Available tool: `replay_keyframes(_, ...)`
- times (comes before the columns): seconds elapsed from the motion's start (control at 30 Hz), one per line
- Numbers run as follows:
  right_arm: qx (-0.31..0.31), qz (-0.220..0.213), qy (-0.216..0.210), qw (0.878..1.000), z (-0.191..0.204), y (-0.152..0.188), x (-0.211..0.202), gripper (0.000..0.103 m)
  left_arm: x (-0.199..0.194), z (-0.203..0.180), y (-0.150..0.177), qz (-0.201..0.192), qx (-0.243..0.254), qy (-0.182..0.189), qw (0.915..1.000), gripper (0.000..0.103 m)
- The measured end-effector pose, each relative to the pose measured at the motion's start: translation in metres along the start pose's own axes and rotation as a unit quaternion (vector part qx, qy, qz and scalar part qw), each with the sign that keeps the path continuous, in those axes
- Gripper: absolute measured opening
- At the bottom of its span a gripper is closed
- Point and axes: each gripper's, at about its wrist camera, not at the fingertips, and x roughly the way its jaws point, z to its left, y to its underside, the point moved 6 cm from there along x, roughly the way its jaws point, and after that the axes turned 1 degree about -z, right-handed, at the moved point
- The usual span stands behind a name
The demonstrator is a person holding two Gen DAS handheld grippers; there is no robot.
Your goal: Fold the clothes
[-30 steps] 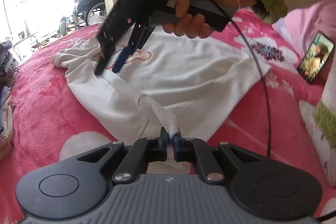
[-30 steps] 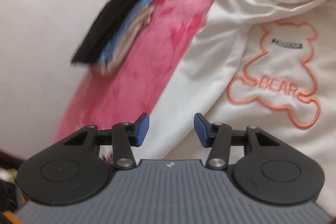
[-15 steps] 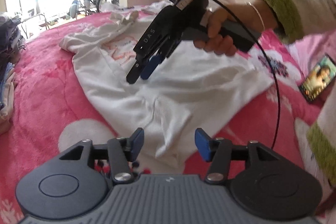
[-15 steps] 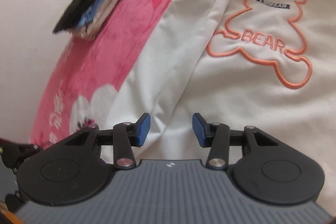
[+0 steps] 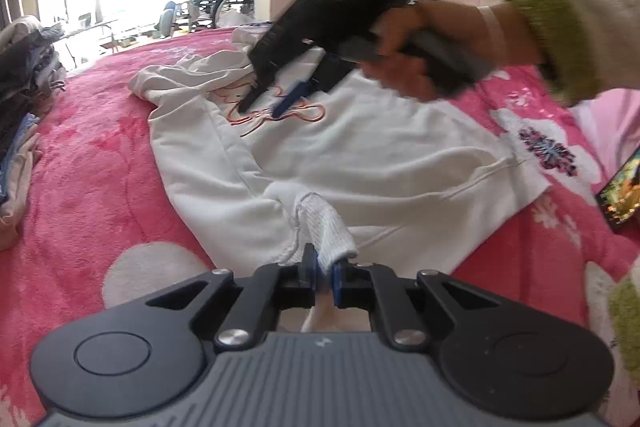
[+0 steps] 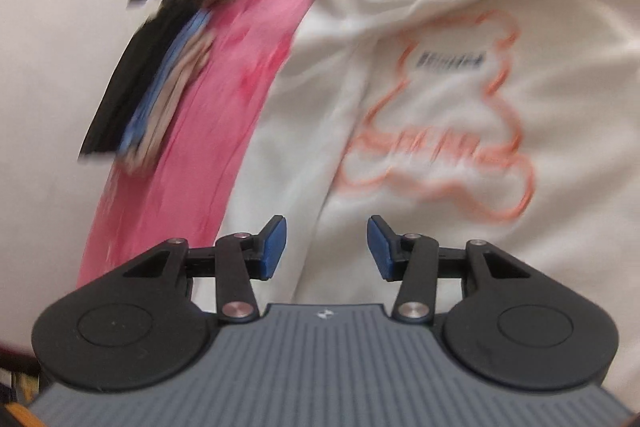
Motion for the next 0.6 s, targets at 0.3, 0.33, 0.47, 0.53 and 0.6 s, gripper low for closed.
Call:
replay_keyframes(0.3,-0.003,-0.049,0.039,0.998,-0.006,-0.070,0.047,0.044,-0.005,0.001,0.002,-0.010,0.001,0.027,0.9996,0.007)
replay_keyframes(0.33,-0.004,-0.049,0.038,0.998,-0.006,-0.073,0.052,0.044,-0.005,0.002,0.003,-0.011,0.001,0.029,0.9995,0.007)
replay_keyframes(0.47,-0.012,-0.045,0.038,0.998,-0.003,-0.083,0.069,0.041,-0.004,0.002,0.004,-0.010,0.003,0.038,0.9992,0.007)
replay_keyframes(0.53,-0.010,-0.044,0.039,0.998,-0.003,-0.087,0.074,0.038,-0.002,0.002,0.004,-0.010,0.004,0.042,0.9991,0.007)
replay_keyframes(0.6,0.009,-0.046,0.035,0.998,-0.006,-0.093,0.078,0.038,-0.001,0.002,0.004,-0.009,0.006,0.045,0.9989,0.007)
